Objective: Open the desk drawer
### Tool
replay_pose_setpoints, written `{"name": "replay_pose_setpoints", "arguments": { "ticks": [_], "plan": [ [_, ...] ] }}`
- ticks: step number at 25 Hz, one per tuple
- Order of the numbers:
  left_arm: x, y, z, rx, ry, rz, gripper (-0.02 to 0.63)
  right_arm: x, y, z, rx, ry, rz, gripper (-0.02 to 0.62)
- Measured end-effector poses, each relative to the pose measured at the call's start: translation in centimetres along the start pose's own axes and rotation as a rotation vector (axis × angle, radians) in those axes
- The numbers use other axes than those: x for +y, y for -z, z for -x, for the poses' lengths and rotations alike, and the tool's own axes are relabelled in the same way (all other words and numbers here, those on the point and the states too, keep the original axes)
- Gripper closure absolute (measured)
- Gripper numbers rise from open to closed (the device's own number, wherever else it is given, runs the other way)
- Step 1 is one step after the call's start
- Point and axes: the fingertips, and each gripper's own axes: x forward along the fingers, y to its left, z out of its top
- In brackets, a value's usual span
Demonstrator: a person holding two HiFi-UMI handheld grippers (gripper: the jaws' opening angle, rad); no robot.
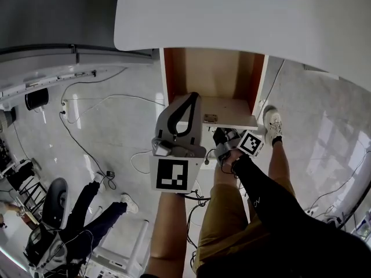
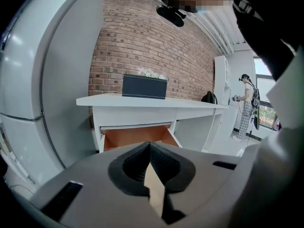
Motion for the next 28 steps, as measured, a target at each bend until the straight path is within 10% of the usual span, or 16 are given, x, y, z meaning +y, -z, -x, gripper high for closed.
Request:
{"name": "replay_pose_setpoints", "arguments": {
  "ticks": [21,25,28],
  "plan": [
    [-0.4,0.0,-0.6,0.006,0.008,-0.011,0.597,-0.6,-0.1,1.0,0.082,0.057,0.099,0.519],
    [-0.5,0.1,-0.8,0.012,0.024,-0.024,0.597,-0.8,0.0,1.8,0.112,0.084,0.11,0.35],
    [-0.9,0.5,-0.6,0.028,0.04,-0.039,0.597,-0.4,0.0,2.7,0.116,0.099,0.143,0.337]
  ]
}}
